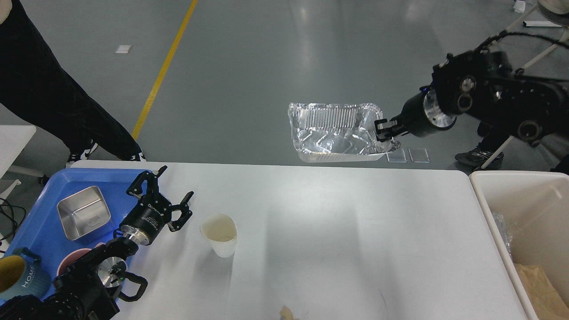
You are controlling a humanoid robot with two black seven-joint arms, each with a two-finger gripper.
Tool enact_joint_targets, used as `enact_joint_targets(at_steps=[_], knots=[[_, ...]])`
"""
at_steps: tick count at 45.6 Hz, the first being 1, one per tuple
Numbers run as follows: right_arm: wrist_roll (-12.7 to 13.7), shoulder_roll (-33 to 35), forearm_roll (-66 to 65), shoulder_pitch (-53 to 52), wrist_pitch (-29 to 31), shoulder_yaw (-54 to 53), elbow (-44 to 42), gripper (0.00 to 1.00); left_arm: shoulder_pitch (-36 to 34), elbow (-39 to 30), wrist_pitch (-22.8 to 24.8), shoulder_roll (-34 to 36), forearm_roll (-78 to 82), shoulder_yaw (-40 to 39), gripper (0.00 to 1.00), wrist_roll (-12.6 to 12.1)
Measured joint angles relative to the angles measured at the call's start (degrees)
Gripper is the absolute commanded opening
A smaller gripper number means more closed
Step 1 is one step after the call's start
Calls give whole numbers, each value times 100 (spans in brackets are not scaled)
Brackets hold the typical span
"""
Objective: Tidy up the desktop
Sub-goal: 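Lift the foil tray with the right gripper and swing it up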
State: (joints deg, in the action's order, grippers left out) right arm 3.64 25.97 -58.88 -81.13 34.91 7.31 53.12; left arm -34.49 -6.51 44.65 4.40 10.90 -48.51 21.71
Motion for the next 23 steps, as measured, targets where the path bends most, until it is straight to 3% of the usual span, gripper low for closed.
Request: enact_joint_targets(at_steps=[8,23], knots=[[-42,-257,-113,941,-629,-253,-206,0,1,1,-8,137,0,0,96,-19],[-82,-241,-810,1392,-970,-588,-399,0,-4,7,-100,196,-15,-15,96,-60]])
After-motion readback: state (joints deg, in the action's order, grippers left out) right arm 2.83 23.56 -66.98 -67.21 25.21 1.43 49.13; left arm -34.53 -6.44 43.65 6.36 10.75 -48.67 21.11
